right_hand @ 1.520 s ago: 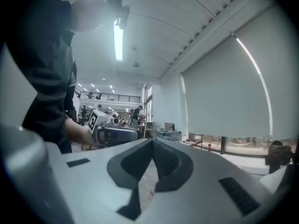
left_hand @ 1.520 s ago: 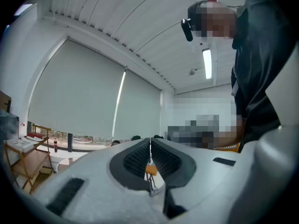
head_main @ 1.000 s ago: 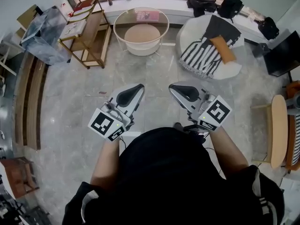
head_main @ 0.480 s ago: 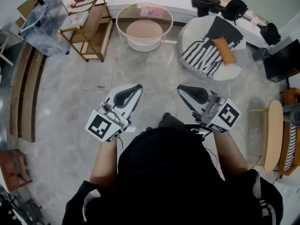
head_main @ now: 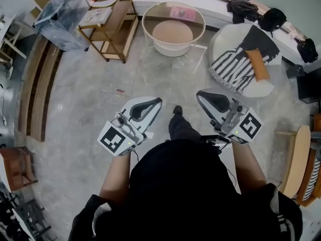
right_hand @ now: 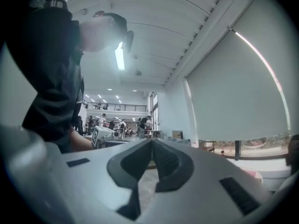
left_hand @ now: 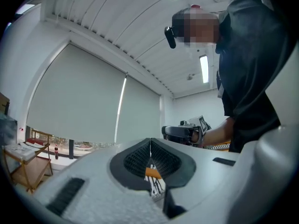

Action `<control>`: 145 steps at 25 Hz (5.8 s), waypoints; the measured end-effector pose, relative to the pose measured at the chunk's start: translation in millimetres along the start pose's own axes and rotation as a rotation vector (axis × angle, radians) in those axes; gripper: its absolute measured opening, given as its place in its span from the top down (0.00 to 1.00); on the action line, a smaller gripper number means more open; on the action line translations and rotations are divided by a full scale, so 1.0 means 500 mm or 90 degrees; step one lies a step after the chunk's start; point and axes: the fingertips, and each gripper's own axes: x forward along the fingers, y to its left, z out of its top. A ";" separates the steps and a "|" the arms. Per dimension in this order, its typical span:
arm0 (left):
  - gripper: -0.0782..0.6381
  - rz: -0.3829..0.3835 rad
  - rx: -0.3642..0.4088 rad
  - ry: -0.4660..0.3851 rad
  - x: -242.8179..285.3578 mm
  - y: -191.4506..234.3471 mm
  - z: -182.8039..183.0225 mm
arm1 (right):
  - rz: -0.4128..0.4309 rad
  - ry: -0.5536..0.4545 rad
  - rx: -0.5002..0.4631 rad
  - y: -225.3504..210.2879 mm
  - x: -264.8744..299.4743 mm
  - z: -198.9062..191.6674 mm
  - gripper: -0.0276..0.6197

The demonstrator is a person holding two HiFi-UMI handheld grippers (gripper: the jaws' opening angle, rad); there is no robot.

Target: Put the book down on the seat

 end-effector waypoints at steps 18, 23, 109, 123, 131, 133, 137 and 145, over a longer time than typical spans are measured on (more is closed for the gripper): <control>0.86 -0.070 -0.036 0.013 0.300 0.313 0.032 | -0.044 -0.024 0.017 -0.439 0.090 0.002 0.91; 0.86 -0.074 -0.054 0.011 0.343 0.362 0.019 | -0.040 -0.038 0.043 -0.529 0.134 -0.023 0.91; 0.60 0.070 -0.479 0.390 0.945 1.599 -1.081 | -0.383 0.346 0.561 -1.794 0.275 -1.144 0.70; 0.60 0.139 -0.544 0.502 0.940 1.571 -1.198 | -0.398 0.372 0.603 -1.765 0.282 -1.201 0.69; 0.60 0.140 -0.535 0.521 0.933 1.560 -1.213 | -0.429 0.372 0.606 -1.767 0.285 -1.213 0.69; 0.60 0.139 -0.534 0.525 0.933 1.559 -1.215 | -0.431 0.379 0.604 -1.766 0.285 -1.216 0.69; 0.60 0.134 -0.520 0.539 0.935 1.551 -1.219 | -0.421 0.385 0.594 -1.762 0.287 -1.217 0.69; 0.60 0.137 -0.516 0.542 0.943 1.553 -1.224 | -0.415 0.389 0.582 -1.754 0.289 -1.220 0.69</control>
